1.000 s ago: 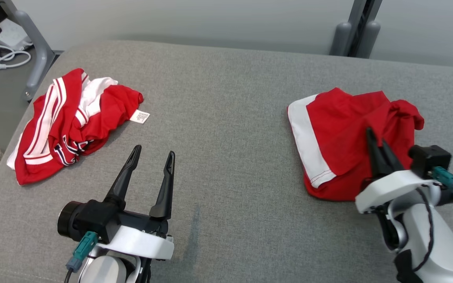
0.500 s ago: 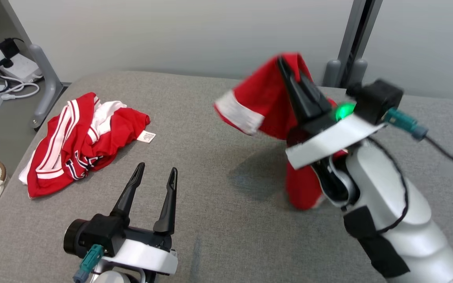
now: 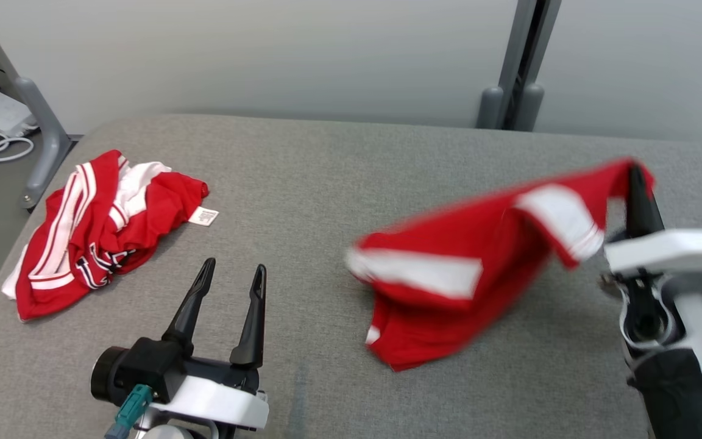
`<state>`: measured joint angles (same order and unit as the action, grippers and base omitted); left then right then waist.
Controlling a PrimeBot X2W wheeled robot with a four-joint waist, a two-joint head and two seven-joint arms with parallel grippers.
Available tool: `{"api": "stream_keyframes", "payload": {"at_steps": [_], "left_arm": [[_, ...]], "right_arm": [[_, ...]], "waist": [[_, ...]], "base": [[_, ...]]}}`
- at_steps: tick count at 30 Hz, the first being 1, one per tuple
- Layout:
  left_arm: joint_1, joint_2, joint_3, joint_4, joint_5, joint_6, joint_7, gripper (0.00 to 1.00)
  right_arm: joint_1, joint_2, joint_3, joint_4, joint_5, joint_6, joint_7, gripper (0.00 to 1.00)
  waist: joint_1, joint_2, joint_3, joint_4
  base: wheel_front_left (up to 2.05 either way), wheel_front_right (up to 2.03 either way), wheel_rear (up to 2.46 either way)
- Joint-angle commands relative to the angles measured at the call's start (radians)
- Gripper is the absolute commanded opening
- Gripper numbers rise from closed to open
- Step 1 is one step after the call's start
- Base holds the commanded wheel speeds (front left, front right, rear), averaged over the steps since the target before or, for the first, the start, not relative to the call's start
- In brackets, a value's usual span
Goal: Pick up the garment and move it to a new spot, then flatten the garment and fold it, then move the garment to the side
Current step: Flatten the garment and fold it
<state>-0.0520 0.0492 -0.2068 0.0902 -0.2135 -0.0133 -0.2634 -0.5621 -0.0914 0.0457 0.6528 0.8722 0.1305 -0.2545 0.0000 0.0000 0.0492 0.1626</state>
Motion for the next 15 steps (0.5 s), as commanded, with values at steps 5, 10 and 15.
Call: {"api": "stream_keyframes", "payload": {"at_steps": [5,10,15], "left_arm": [[-0.035,0.003,0.016,0.002,0.012,-0.015,-0.002,1.0],[-0.053,0.003,0.037,0.009,0.014,-0.019,-0.002,1.0],[-0.046,0.003,0.047,0.014,0.013,-0.017,-0.002,1.0]], "right_arm": [[0.021,-0.042,-0.062,0.232,0.06,0.0,0.024,0.03],[-0.021,-0.072,-0.074,0.422,0.044,0.0,0.014,1.0],[-0.054,-0.076,-0.065,0.519,0.033,0.0,0.018,1.0]], "waist": [[0.0,0.0,0.04,-0.03],[0.0,0.0,0.047,-0.049],[0.0,0.0,0.02,-0.071]], "base": [[0.0,0.0,0.0],[0.0,0.0,0.0],[0.0,0.0,0.0]]}}
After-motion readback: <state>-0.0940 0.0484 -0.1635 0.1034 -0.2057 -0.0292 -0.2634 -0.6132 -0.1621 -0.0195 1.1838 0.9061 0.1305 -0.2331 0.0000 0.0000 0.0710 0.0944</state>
